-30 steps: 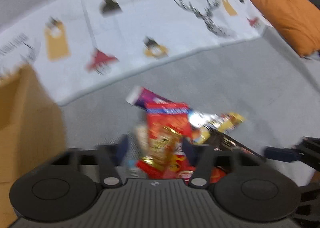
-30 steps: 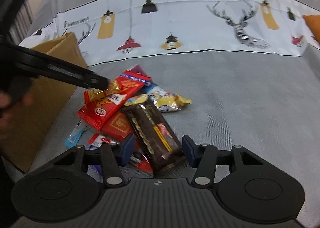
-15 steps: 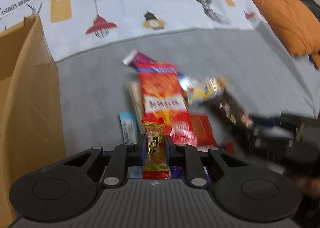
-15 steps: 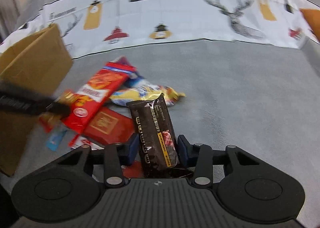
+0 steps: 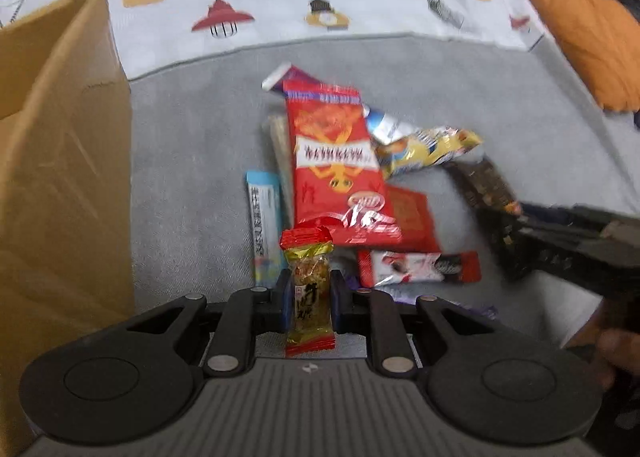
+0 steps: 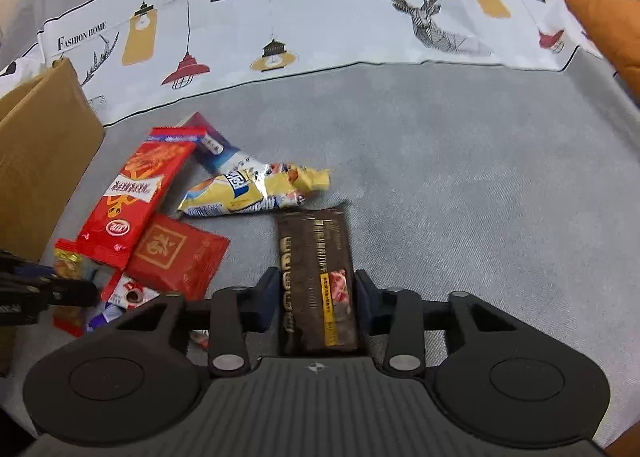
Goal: Organize snacks
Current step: 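Grasp the small gold candy with the left tool while the right tool grasps the dark chocolate bar, then carry both snacks over the cardboard box and open both tools to drop them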
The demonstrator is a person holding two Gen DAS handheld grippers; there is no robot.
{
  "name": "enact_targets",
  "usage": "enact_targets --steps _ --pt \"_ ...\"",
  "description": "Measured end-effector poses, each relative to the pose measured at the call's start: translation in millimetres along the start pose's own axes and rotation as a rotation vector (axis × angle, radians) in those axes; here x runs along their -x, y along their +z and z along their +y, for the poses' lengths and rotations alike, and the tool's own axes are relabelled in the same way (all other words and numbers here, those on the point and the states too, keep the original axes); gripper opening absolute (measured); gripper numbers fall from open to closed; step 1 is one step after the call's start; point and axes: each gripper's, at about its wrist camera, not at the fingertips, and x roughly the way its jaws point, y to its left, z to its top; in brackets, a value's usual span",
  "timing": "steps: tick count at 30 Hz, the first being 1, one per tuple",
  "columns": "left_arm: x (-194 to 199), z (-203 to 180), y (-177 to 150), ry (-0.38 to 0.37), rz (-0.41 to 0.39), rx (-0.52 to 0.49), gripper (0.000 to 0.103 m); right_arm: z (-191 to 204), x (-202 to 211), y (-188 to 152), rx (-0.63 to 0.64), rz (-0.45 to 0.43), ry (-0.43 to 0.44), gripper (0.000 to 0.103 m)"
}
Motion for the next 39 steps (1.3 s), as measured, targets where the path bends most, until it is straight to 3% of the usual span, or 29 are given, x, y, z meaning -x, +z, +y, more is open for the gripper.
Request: enact_targets --steps 11,21,31,39 --pt "64 -13 0 -0.004 -0.074 -0.027 0.02 -5 29 10 -0.123 -0.103 0.073 0.041" --pt "125 12 -15 -0.002 -0.159 0.015 0.02 37 79 -1 0.002 -0.246 0.043 0.041" --pt "154 40 -22 -0.007 -0.189 0.04 0.02 59 70 0 -0.046 -0.176 0.03 0.041" --pt "192 60 -19 -0.028 -0.253 0.095 0.02 109 140 32 -0.015 -0.274 0.073 0.041"
